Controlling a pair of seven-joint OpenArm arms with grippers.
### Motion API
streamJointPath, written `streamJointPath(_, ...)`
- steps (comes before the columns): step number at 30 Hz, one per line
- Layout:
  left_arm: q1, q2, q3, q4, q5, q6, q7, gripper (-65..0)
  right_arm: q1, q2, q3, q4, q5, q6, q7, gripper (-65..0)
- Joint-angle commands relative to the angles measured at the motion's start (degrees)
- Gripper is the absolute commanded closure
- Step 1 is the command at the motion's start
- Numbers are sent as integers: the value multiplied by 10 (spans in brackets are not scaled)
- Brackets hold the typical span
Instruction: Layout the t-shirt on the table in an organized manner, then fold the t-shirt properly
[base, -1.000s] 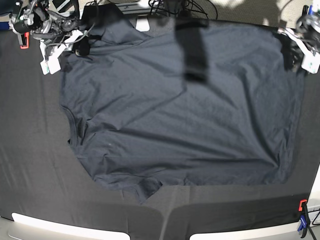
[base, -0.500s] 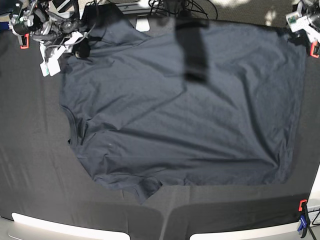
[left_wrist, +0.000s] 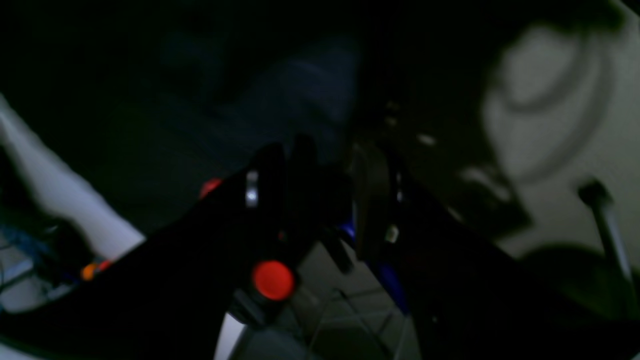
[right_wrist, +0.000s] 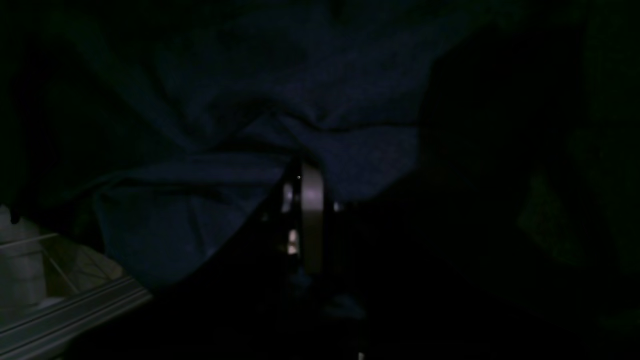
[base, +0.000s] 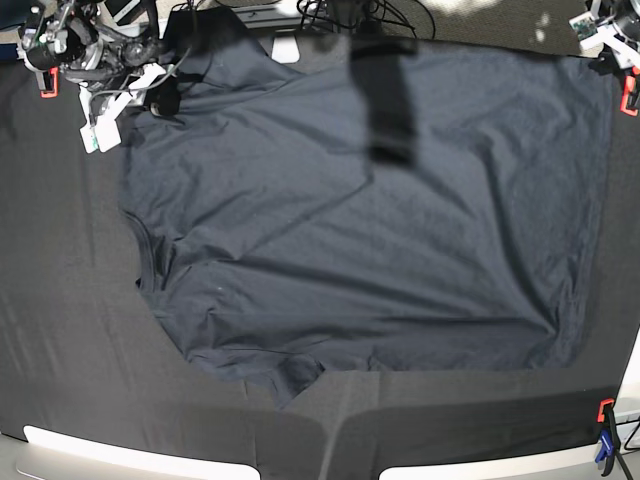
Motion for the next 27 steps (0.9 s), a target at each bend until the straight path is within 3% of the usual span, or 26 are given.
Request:
streamJointPath(1, -1, -9, -6, 4, 0, 19, 0, -211, 0, 7, 4, 11, 11, 8, 14, 0)
streamJointPath(6, -7, -9, -5, 3, 0, 17, 0, -211, 0, 7, 4, 11, 11, 8, 13, 0)
streamJointPath(10, -5, -9, -3, 3, 29, -42, -1, -211, 0, 7, 4, 11, 11, 8, 13, 0)
streamJointPath(23, -23, -9, 0, -47, 36, -43, -31, -200, 0, 7, 4, 11, 11, 8, 13, 0)
streamJointPath(27, -33, -9, 0, -81, 36, -43, -33, -143, 0, 7, 4, 11, 11, 8, 13, 0)
